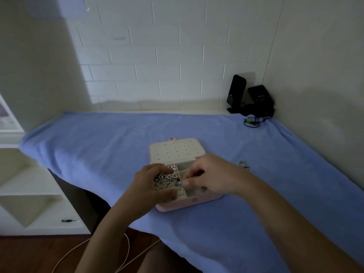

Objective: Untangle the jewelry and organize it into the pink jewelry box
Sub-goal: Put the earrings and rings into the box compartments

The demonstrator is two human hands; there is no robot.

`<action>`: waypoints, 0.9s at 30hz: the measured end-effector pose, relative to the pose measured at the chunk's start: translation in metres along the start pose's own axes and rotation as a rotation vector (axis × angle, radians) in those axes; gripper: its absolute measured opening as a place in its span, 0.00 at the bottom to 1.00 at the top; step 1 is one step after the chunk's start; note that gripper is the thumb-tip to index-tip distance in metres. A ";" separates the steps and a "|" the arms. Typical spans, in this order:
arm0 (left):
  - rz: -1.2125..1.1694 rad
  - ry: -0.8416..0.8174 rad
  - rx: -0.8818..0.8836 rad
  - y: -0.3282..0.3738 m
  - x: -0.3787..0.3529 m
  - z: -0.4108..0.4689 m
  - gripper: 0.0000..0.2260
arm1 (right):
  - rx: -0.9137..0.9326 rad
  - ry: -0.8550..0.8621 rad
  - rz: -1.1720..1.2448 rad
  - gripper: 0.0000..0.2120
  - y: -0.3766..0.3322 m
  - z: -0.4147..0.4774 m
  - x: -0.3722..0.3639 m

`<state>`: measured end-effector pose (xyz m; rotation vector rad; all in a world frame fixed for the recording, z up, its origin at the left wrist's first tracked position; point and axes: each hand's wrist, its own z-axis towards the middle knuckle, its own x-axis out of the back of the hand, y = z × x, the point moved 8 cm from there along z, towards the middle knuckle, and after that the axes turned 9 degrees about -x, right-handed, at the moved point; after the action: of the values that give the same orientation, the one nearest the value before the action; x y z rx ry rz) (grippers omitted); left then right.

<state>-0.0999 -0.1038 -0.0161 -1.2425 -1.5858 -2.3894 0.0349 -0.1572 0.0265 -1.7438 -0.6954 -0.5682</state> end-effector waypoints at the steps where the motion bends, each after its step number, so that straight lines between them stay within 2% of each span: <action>1: 0.008 -0.015 0.005 -0.002 -0.002 0.000 0.19 | -0.019 -0.006 -0.004 0.05 0.000 0.003 -0.007; 10: -0.074 -0.041 -0.002 -0.012 -0.003 -0.002 0.22 | -0.161 0.040 -0.055 0.12 0.006 0.010 -0.019; 13: -0.069 -0.043 0.001 -0.014 -0.003 -0.002 0.25 | -0.171 0.042 -0.068 0.09 0.005 0.010 -0.020; 17: -0.065 -0.044 -0.017 -0.013 -0.003 0.000 0.21 | -0.190 0.046 -0.046 0.10 0.007 0.010 -0.019; 21: -0.073 -0.045 -0.018 -0.016 -0.003 -0.001 0.20 | -0.199 0.057 -0.075 0.04 0.005 0.010 -0.020; 26: -0.052 -0.036 -0.021 -0.014 -0.003 -0.002 0.21 | -0.193 0.158 -0.110 0.04 0.006 0.011 -0.019; 27: -0.047 -0.033 -0.020 -0.013 -0.002 -0.002 0.21 | -0.192 0.175 -0.083 0.06 0.007 0.012 -0.017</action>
<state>-0.1047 -0.0996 -0.0280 -1.2694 -1.6214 -2.4310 0.0282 -0.1503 0.0071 -1.8211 -0.6073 -0.8575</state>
